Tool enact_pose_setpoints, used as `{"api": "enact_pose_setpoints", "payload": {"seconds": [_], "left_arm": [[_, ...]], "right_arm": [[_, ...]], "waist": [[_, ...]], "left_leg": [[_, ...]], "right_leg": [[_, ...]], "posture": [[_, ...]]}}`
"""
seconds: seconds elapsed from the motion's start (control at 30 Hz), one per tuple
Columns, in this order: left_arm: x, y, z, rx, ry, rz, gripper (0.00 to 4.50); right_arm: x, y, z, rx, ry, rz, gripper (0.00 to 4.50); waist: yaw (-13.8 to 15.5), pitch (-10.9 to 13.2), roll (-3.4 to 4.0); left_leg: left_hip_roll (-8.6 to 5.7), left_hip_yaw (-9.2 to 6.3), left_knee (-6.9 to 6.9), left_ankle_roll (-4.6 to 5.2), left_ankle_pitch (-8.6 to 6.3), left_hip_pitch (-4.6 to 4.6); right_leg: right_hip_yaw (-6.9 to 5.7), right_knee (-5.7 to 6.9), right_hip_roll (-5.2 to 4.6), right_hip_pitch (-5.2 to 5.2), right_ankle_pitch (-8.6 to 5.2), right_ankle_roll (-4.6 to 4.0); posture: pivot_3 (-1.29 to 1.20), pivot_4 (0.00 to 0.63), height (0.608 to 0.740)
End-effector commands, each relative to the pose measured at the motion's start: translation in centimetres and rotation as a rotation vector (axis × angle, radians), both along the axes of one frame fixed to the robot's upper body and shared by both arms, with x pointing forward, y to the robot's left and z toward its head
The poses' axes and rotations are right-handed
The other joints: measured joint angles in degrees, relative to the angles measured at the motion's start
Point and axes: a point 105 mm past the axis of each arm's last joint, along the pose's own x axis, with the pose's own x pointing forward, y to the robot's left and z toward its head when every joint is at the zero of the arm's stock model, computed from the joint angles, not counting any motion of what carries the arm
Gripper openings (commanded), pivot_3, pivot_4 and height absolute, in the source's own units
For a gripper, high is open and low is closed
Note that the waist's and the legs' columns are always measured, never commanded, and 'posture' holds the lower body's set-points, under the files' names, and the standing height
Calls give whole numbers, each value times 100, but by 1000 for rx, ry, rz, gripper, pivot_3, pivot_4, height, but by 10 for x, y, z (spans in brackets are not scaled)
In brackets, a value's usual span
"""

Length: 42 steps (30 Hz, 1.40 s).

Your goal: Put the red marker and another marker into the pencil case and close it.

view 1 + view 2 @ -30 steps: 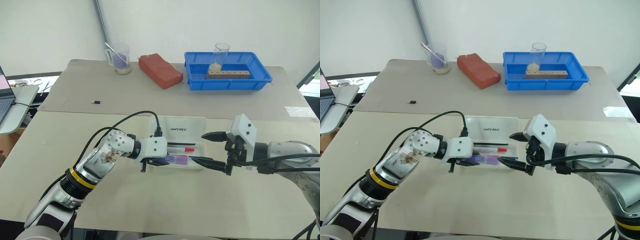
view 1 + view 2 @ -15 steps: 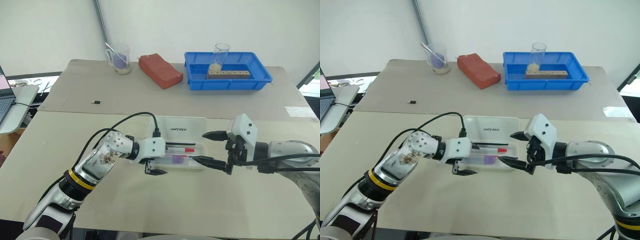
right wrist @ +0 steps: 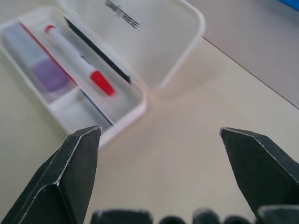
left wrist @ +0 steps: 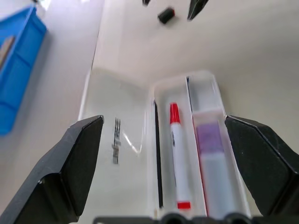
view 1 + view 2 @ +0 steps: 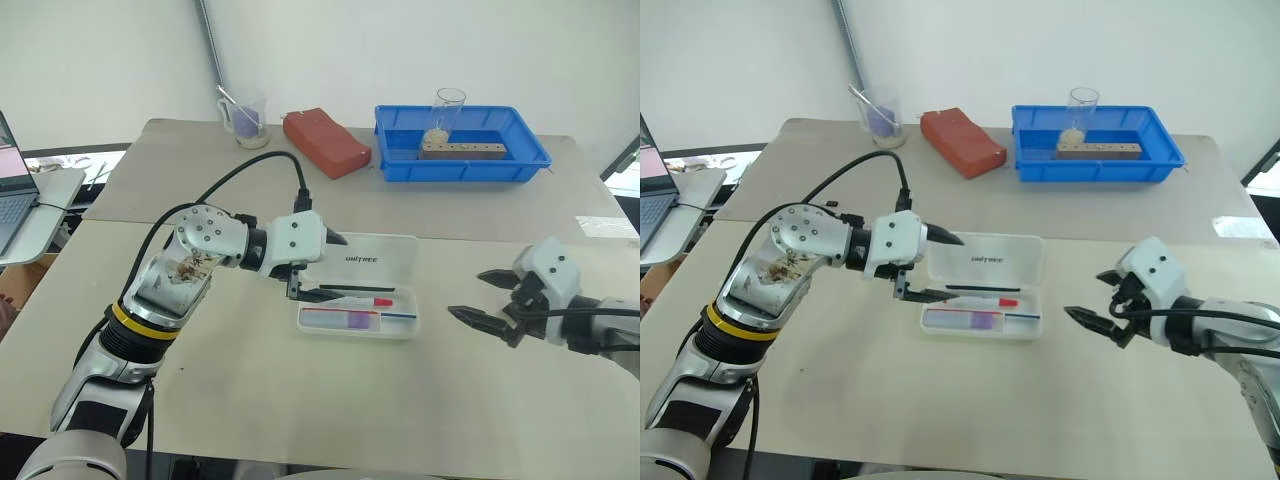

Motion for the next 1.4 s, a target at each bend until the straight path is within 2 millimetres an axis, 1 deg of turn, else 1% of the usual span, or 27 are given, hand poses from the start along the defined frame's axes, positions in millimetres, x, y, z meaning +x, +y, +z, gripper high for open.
{"api": "enact_pose_setpoints", "payload": {"seconds": [0.03,0.1,0.17,0.27,0.37,0.5,0.63,0.73,0.8,0.87,1.0,1.13,1.17,1.2,1.27,1.33,1.37,1.4], "left_arm": [[-11,-27,40,-179,-132,-142,4397],[-18,-39,38,-202,-132,-198,4397],[-23,-45,36,-204,-131,-225,4397],[-31,-52,35,-220,-102,-263,4397],[-35,-51,36,-232,-81,-275,4397],[-32,-48,35,-222,-77,-258,4397],[-34,-46,33,-212,-71,-244,4397],[-34,-43,32,-209,-70,-228,4397],[-34,-42,30,-207,-71,-216,4500],[-34,-41,29,-206,-72,-210,4500],[-34,-40,28,-211,-77,-191,4500],[-32,-36,28,-212,-79,-167,4500],[-30,-34,27,-207,-82,-156,4500],[-28,-33,26,-200,-88,-143,4500],[-25,-28,24,-188,-93,-122,4500],[-23,-21,23,-185,-84,-106,4500],[-24,-17,22,-183,-72,-98,4500],[-24,-10,20,-176,-53,-85,4500]], "right_arm": [[0,-52,-1,-99,-12,-179,4500],[-5,-64,-14,-114,32,-195,4500],[-7,-70,-20,-114,55,-196,4500],[-3,-79,-32,-115,69,-204,4500],[10,-83,-39,-98,69,-204,4500],[25,-79,-46,-88,84,-157,4500],[31,-84,-57,-77,127,-170,4500],[33,-85,-60,-52,148,-173,4500],[33,-84,-62,-27,162,-173,3955],[32,-85,-64,-23,168,-176,3328],[31,-84,-66,-24,173,-160,1958],[31,-85,-64,-33,166,-153,573],[32,-84,-61,-34,156,-142,330],[32,-81,-58,-36,145,-123,282],[32,-61,-46,-21,117,-18,282],[30,-34,-35,-16,104,109,282],[28,-18,-28,-20,95,179,282],[27,2,-19,-25,79,270,282]], "waist": [[53,1,-2],[46,-1,2],[8,-5,13],[-81,-3,22],[-134,-2,26],[-120,4,41],[-84,5,44],[-62,5,44],[-69,5,44],[-69,5,44],[-73,5,44],[-80,5,44],[-83,5,44],[-85,5,44],[-94,6,47],[-112,14,63],[-127,15,64],[-154,18,68]], "left_leg": [[-1,-5,5,0,0,-4],[-4,-9,22,1,0,-18],[-4,-9,48,28,-17,-22],[-6,-10,52,31,-18,-21],[-6,-14,54,31,-18,-12],[-6,-15,53,30,-19,6],[-10,-15,56,30,-19,3],[-12,-17,60,30,-19,4],[-12,-18,60,30,-19,10],[-12,-20,60,29,-19,15],[-12,-22,61,29,-19,19],[-12,-24,61,29,-19,19],[-12,-24,61,29,-19,19],[-12,-24,61,29,-19,19],[-12,-24,60,29,-19,19],[-12,-24,59,29,-19,19],[-11,-24,59,29,-19,19],[-10,-24,57,29,-19,20]], "right_leg": [[-6,0,1,1,-2,4],[-5,-1,3,5,0,3],[2,-1,4,14,-1,6],[7,1,7,14,-2,8],[8,3,10,20,-3,9],[7,1,10,41,-7,16],[9,-2,9,49,-6,15],[11,-4,8,59,-7,16],[12,-5,8,65,-6,16],[10,-5,9,72,-7,16],[9,-8,8,80,-7,16],[8,-8,9,80,-7,16],[8,-8,9,80,-7,16],[8,-9,9,80,-7,16],[8,-8,9,79,-7,16],[8,-8,9,79,-7,17],[9,-8,10,78,-7,17],[9,-7,12,78,-7,17]], "posture": [[0,150,740],[0,150,740],[0,150,740],[0,150,740],[0,150,740],[0,150,740],[0,150,740],[0,150,740],[0,150,740],[0,150,740],[0,150,740],[0,150,740],[0,150,740],[0,150,740],[0,150,740],[0,150,740],[0,150,740],[0,150,740]]}}
